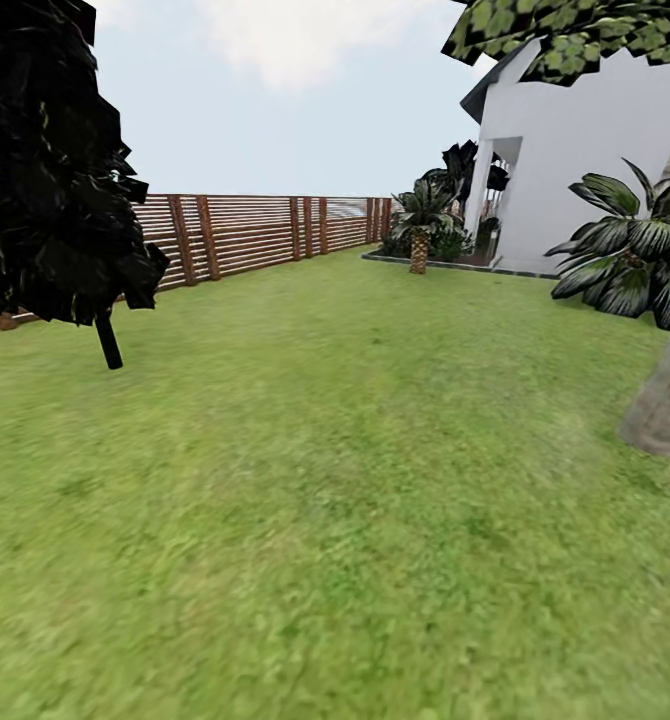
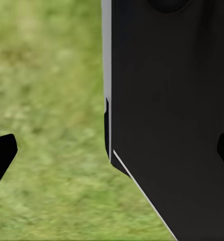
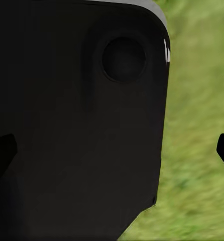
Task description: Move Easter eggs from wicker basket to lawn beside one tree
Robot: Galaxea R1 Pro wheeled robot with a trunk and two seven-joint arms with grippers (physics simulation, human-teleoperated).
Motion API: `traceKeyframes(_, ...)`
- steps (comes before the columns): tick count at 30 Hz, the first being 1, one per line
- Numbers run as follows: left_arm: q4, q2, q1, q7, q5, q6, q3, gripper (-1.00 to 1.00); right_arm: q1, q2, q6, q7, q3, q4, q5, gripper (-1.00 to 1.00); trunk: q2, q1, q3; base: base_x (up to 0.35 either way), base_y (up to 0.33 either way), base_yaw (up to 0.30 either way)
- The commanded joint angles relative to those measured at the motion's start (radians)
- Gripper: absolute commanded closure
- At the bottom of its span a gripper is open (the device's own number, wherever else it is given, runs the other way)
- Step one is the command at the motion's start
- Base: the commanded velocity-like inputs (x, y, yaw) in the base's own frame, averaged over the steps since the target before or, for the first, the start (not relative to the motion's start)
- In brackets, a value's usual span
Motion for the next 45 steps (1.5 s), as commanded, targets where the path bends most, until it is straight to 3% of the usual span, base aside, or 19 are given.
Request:
traceKeyframes(1,-0.001,0.0,0.0,0.0,0.0,0.0,0.0,-1.0,0.0,0.0,0.0,0.0,0.0,0.0,0.0,-1.0,0.0,0.001,-0.001,0.324,0.107,-0.145)
traceKeyframes(45,-0.001,0.0,0.0,0.0,0.0,0.0,0.0,-1.0,0.0,0.002,0.0,0.0,0.0,0.002,-0.001,-1.0,0.0,0.001,-0.001,0.324,0.101,-0.001)
